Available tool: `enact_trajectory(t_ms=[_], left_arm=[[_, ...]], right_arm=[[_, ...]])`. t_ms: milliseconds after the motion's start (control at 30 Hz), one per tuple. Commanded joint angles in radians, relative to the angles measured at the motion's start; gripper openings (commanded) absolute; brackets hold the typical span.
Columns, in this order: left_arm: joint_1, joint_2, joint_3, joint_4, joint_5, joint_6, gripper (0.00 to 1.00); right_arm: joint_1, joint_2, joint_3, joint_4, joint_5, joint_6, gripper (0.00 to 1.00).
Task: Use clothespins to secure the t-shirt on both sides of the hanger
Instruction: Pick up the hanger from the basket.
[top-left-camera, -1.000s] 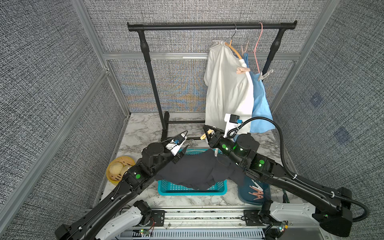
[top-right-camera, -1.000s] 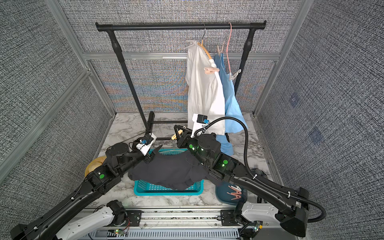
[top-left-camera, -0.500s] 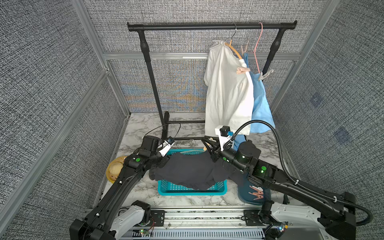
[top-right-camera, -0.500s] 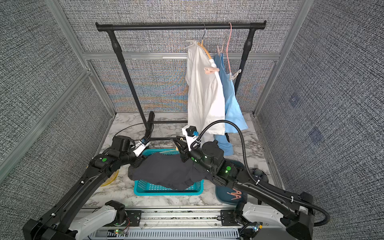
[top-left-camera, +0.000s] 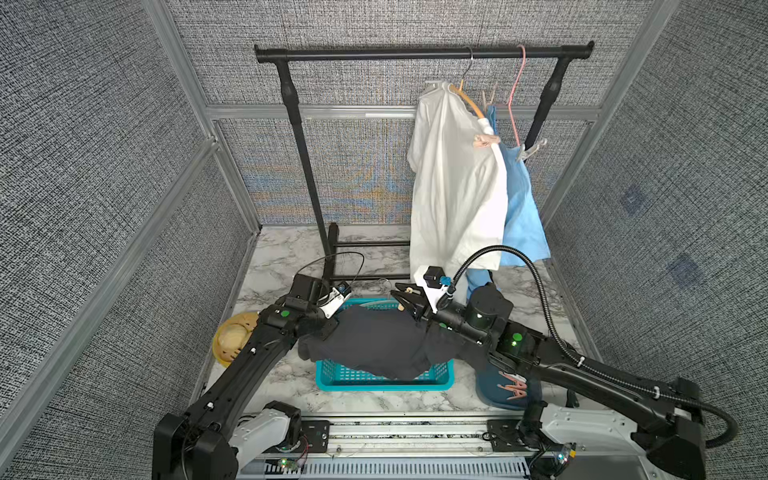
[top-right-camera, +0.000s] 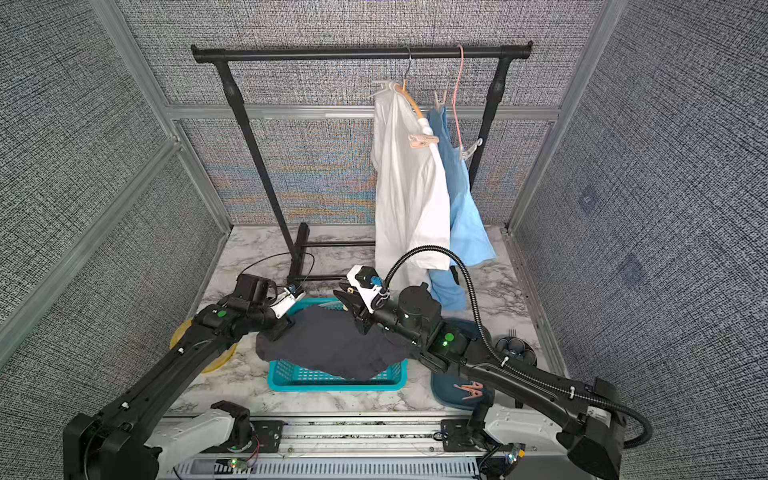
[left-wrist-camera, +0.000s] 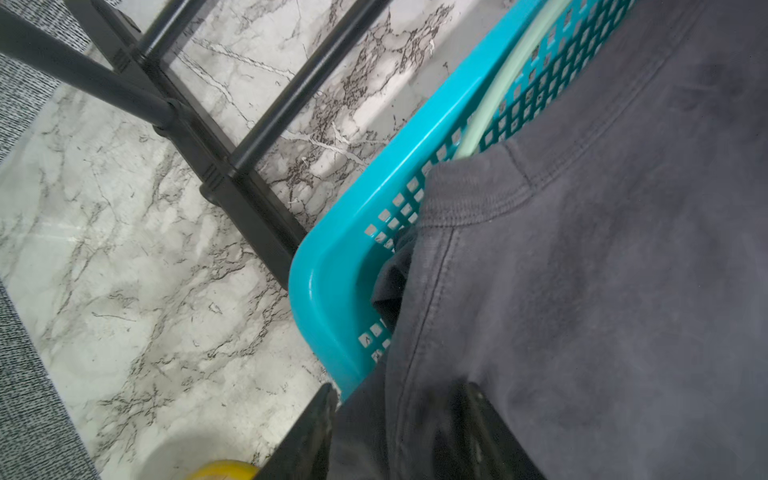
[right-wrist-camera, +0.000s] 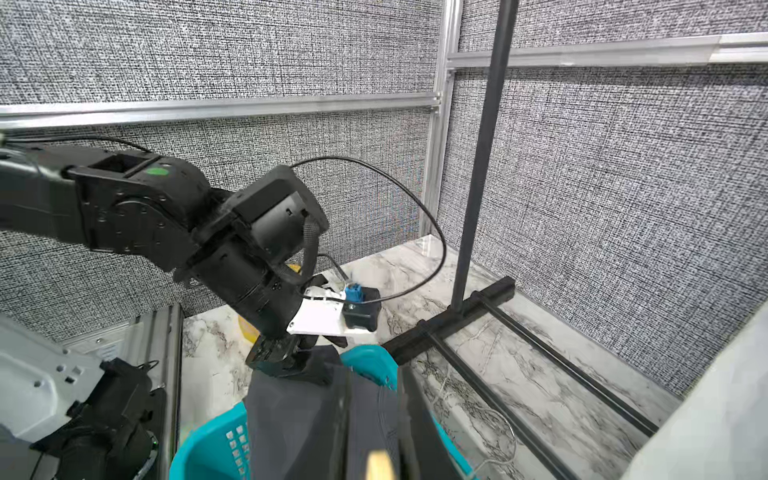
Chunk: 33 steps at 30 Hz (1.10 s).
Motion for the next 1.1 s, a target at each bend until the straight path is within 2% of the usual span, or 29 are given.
enact_trajectory(t_ms=[0,200,333,433,500,567,633,833,933,1067], left_arm=[[0.001,0.015,-0.010,0.049,0.045,-0.018,0.48],[0.001,0.033,-0.051,0.132,0.071,-0.034,0.34],[0.001,0.064,-0.054,0.147,0.090,-0.032,0.30],[0.001,0.081,-0.051,0.147,0.105,-0.029,0.22],[0.001,0.085,-0.044,0.140,0.109,-0.027,0.12],[0.001,0.078,-0.025,0.118,0.111,-0.027,0.08],[0.001,0.064,-0.004,0.092,0.123,-0.030,0.03],[0.001,0.004,0.039,0.054,0.190,-0.034,0.00],[0.001,-0.037,0.057,0.053,0.258,-0.018,0.00],[0.001,-0.090,0.113,0.044,0.302,-0.074,0.00]], right_arm=[[-0.001,0.004,0.005,0.043,-0.036,-0.037,0.00],[0.000,0.013,-0.004,0.049,-0.072,-0.091,0.00],[-0.002,0.016,-0.019,0.064,-0.094,-0.137,0.00],[-0.006,0.021,-0.032,0.089,-0.131,-0.165,0.00],[-0.011,0.025,-0.038,0.099,-0.150,-0.184,0.00],[-0.020,0.028,-0.040,0.109,-0.184,-0.207,0.00],[-0.033,0.034,-0.045,0.124,-0.260,-0.234,0.00],[-0.081,0.098,-0.036,0.190,-0.528,-0.293,0.00],[-0.080,0.142,-0.020,0.232,-0.583,-0.303,0.00],[-0.080,0.205,0.033,0.244,-0.661,-0.300,0.00]])
